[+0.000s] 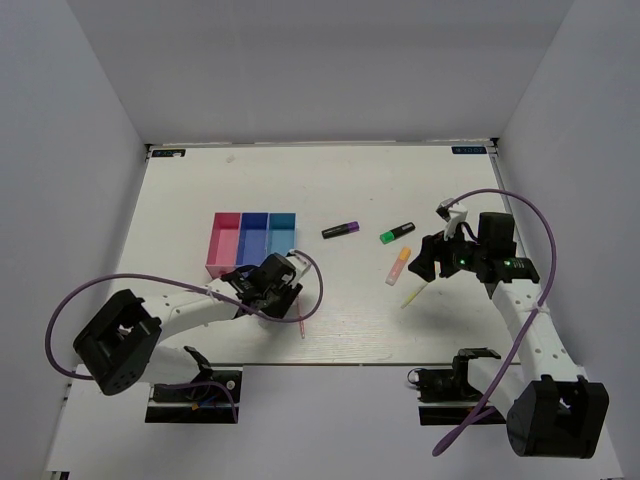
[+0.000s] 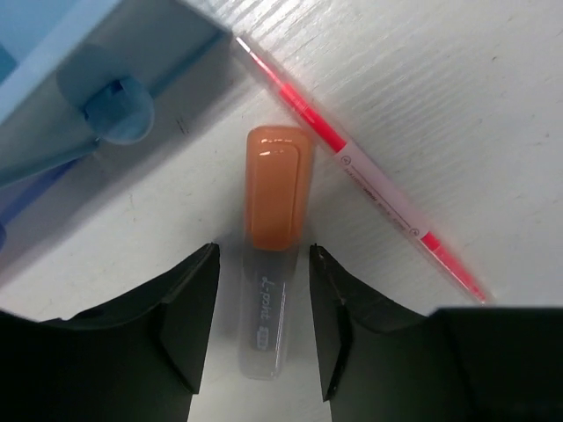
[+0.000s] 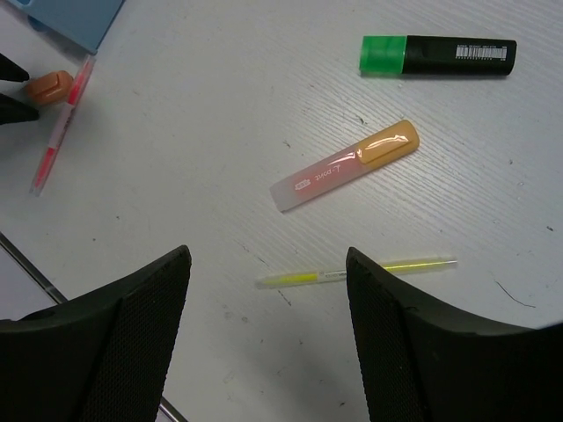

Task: Sort the stationery into containers
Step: Grab a piece of stationery with the left arm, then place the stationery into the container

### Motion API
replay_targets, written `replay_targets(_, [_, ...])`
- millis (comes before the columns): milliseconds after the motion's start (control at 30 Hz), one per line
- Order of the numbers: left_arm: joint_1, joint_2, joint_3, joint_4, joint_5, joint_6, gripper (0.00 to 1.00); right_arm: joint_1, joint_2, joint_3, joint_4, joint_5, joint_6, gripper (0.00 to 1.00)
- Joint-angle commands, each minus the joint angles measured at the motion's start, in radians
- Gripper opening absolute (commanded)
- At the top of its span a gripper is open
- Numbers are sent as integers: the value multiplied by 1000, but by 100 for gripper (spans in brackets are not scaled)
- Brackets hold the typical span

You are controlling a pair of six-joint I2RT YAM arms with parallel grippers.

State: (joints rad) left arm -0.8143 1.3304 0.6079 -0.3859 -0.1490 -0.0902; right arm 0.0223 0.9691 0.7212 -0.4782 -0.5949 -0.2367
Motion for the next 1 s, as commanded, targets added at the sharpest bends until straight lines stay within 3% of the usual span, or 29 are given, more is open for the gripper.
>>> replay_targets(0, [17,9,-42,68,39,-8,54,-2,-24,11,-17,-23,-7,74])
replay_targets(300, [21,-48,-111,84,98,-62,15,-2,-35,18,-17,-25,-3,74])
replay_targets(467, [-11,-180,-77,10,132,-89,6,-4,-44,11,-14,-31,-1,74])
replay_targets(633, [-48,-331,62,-123,89,-114,3,1,-44,11,-11,-37,4,74])
replay_targets(700, [-30,-356,96,-146,5,-123,0,-1,-40,11,-14,-36,4,74])
replay_targets(733, [-5,-378,145,-171,-74,-137,0,1,-41,11,-14,-39,4,67])
replay_targets(767, [-5,-378,157,-182,-75,-138,0,2,-41,11,-13,-39,4,67])
replay_targets(867, [108,-372,216,-197,-190,-123,0,-1,-41,9,-17,-40,0,37])
replay_targets(900, [133,-360,234,-194,-202,-125,0,1,-41,11,-14,-40,2,22])
replay_targets(967, [263,-312,277,-189,-187,-120,0,-2,-43,11,-16,-40,0,14])
